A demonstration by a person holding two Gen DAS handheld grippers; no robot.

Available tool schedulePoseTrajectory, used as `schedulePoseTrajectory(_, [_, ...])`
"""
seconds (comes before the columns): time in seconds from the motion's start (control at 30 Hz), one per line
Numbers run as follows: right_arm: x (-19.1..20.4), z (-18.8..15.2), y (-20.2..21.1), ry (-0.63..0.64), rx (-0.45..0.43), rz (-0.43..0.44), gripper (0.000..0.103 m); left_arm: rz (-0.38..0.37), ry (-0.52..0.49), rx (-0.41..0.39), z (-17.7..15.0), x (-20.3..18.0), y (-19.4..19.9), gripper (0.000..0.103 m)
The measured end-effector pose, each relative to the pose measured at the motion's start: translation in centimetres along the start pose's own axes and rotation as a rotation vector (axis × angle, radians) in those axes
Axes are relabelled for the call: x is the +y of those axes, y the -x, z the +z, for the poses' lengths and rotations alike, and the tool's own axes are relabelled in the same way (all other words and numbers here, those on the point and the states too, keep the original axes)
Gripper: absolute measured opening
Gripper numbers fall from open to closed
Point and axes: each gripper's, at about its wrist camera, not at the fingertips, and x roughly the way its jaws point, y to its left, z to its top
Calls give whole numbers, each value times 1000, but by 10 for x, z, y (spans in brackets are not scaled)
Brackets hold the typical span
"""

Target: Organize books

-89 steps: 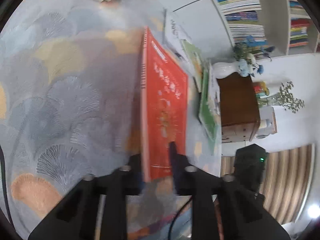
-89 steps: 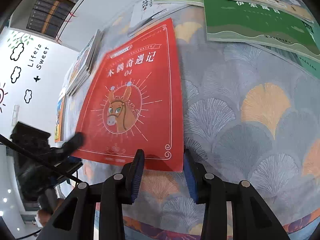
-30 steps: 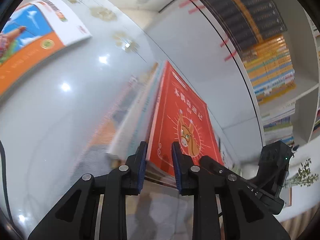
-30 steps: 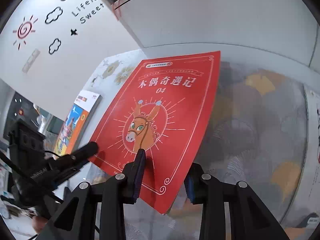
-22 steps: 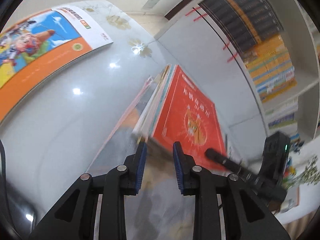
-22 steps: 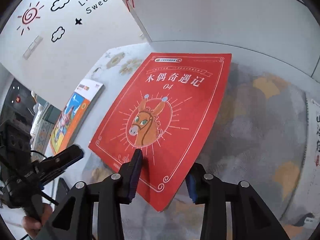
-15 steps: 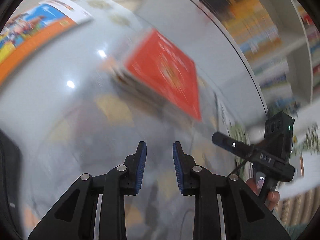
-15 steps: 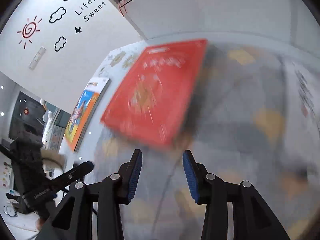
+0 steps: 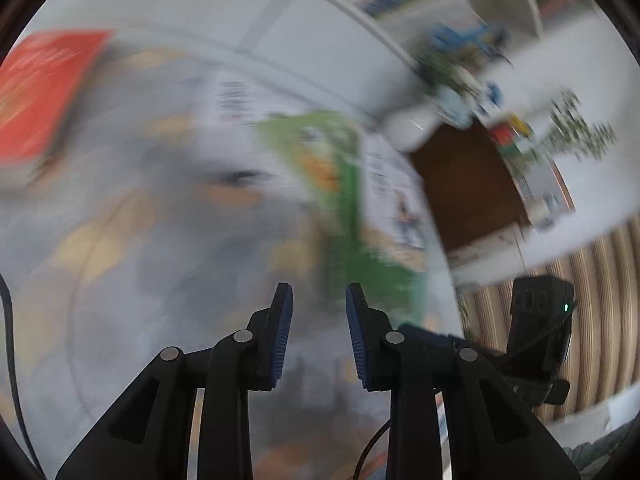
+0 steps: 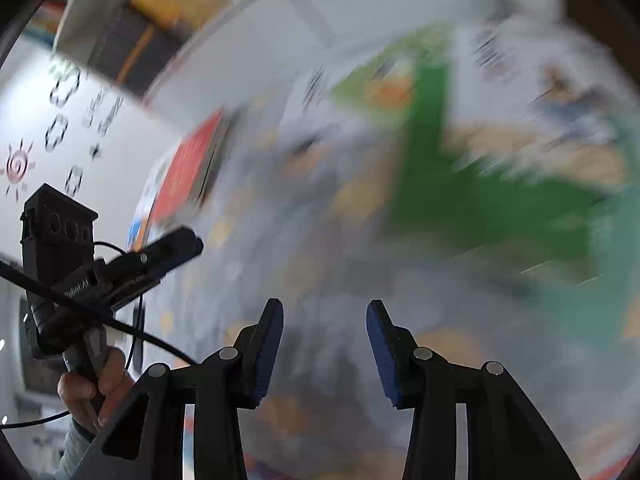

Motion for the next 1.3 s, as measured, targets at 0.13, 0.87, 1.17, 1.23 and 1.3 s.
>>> schedulePoseTrajectory(0.13, [-62,28,41,-108,-107,-80,60,-41,-71,62,28,-56,-56,27])
schedulePoseTrajectory(0.87, [-170,113,10,-1,-15,-323,45,139,57,100,43,-77,-160,39])
schedulePoseTrajectory(1.17, [-32,43,1,341,63,-128,47,208,303,-72,-77,-21,-13,39])
schedulePoseTrajectory(1.23, [0,23,-17,401,104,-105,47,245,355,-98,-98,1,16,39])
schedulePoseTrajectory(1.3, [25,7,-40,449,162,-86,47,268,411,-127,-113,29,44,39])
